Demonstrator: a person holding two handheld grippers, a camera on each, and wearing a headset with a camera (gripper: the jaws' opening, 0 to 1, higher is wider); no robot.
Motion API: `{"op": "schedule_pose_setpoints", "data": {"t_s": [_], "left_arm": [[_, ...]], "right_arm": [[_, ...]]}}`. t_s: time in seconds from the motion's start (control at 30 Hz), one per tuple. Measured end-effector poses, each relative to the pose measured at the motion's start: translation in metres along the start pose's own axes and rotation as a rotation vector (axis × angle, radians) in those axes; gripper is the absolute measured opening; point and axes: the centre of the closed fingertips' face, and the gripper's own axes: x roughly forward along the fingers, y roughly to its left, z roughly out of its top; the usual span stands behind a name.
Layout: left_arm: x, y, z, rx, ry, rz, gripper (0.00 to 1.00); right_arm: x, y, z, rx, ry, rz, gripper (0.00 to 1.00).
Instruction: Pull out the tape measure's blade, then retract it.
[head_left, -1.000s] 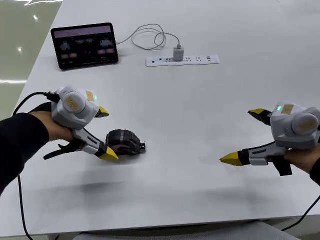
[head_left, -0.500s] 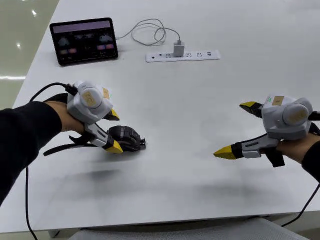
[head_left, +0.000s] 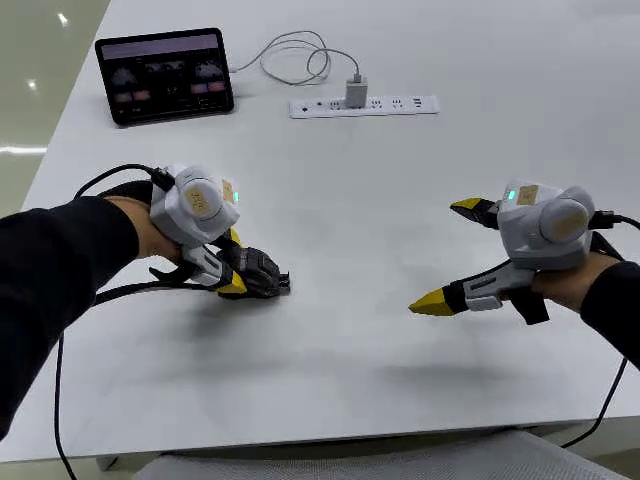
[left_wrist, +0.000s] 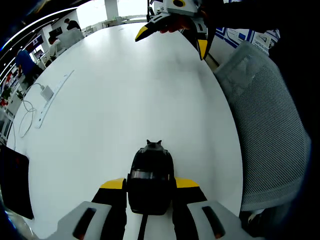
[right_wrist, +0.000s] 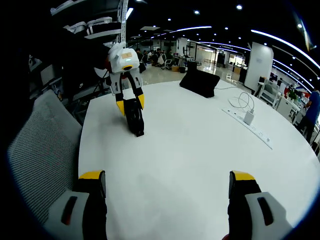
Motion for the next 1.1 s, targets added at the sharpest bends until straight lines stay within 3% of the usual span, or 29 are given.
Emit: {"op": "schedule_pose_setpoints", "data": {"t_s": [0.23, 0.4, 0.57, 0.83, 1.1], "left_arm": [[0.000, 0.001, -0.002, 0.011, 0.009, -0.004, 0.30], [0.000, 0.001, -0.004, 0.021, 0.031, -0.008, 0.30], [0.000, 0.002, -0.005, 0.021, 0.021, -0.007, 0.30], [0.000, 0.003, -0.005, 0.033, 0.023, -0.004, 0.30], [0.000, 0.004, -0.005, 0.023, 0.006, -0.011, 0.30]], "right_arm": [[0.028, 0.008, 0.013, -0.079, -0.001, 0.063, 0.94], [0.052, 0.011, 0.013, -0.119, 0.035, 0.115, 0.90], [0.077, 0.019, 0.023, -0.156, 0.037, 0.167, 0.84], [0.101, 0.033, 0.037, -0.220, 0.036, 0.236, 0.78], [0.123, 0.047, 0.027, -0.230, 0.087, 0.332, 0.65]]}}
